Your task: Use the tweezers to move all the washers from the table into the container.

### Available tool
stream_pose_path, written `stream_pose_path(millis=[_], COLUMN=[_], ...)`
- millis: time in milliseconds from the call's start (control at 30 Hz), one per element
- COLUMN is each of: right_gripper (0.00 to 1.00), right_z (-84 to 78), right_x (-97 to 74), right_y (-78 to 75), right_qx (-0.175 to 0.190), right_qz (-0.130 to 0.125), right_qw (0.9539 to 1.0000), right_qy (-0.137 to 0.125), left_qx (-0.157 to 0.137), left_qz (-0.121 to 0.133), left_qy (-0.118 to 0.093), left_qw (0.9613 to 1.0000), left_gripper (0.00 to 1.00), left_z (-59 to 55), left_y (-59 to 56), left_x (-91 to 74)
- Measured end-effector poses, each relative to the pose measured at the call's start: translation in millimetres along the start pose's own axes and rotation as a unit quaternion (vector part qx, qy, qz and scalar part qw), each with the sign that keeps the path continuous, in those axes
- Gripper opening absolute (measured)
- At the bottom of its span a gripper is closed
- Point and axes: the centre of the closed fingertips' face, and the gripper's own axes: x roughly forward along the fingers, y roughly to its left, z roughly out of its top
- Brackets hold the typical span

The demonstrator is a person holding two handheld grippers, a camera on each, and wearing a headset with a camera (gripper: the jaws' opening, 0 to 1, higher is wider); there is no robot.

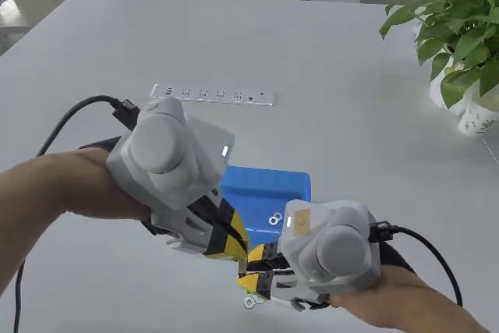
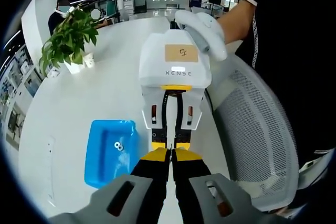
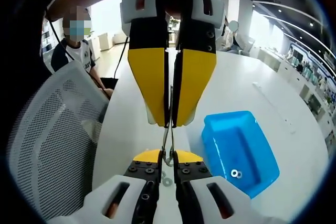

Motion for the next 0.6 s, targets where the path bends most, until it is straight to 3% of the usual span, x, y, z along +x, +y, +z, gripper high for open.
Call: stream_pose_path(millis=[600], right_gripper=[0.1], right_z=[9.6], right_x=[-18.0], right_y=[-37.9], right_qx=[-0.006], right_qz=[-0.019], right_qw=[0.9998], right_qy=[-0.003], left_qx=[0.02], left_qz=[0.008], left_qy=[0.001], left_qw=[0.9998], left_gripper=[0.06], left_z=[14.6], left_y=[39.9], left_x=[-9.6])
